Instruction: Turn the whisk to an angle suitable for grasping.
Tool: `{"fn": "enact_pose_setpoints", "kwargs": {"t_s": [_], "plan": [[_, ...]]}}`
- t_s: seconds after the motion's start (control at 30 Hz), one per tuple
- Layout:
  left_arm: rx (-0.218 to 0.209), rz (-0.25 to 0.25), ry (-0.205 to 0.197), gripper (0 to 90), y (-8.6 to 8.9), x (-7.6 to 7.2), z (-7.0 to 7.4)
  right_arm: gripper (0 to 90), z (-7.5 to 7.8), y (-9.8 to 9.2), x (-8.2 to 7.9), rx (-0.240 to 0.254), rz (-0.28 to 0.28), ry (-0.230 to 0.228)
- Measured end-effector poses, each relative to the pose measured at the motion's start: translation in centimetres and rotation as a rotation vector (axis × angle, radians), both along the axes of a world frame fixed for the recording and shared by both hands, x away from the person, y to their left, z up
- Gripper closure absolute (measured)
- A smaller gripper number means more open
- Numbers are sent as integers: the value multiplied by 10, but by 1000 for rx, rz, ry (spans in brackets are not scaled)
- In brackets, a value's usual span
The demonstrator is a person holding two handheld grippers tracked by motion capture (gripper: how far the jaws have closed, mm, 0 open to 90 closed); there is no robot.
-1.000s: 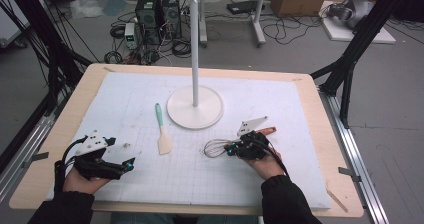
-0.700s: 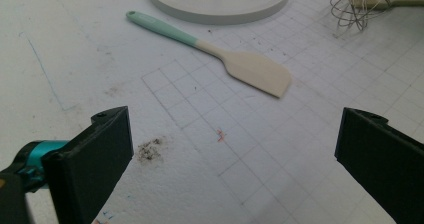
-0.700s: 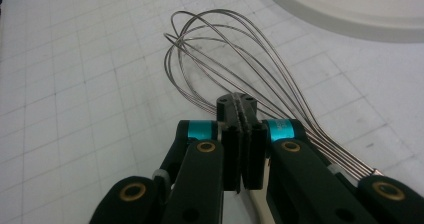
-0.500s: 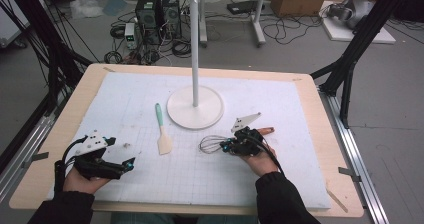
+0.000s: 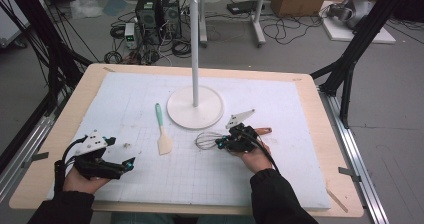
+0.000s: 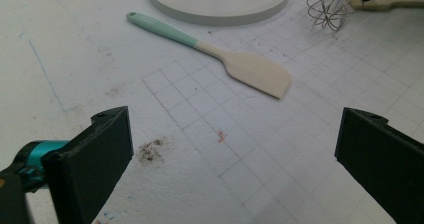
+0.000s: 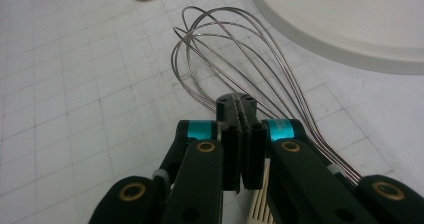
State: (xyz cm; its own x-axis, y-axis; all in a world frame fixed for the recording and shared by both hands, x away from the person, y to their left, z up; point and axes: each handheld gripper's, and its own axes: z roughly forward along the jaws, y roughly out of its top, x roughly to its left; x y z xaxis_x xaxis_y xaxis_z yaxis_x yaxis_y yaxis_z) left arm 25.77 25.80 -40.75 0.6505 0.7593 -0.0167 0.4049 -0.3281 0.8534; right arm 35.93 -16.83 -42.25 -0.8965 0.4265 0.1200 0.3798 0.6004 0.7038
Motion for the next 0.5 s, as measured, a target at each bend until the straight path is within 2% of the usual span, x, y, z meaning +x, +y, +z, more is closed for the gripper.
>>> {"fn": "enact_pose_setpoints", "kwargs": {"t_s": [0.13, 0.27, 0.5], "plan": [[2, 2, -1, 26, 0, 0, 0, 868, 1, -2, 0, -12, -1, -2], [3, 2, -1, 26, 1, 0, 0, 842, 6, -6, -2, -4, 5, -13], [2, 5, -3, 25, 1, -1, 0, 819, 15, -21, -3, -6, 0, -23]]}}
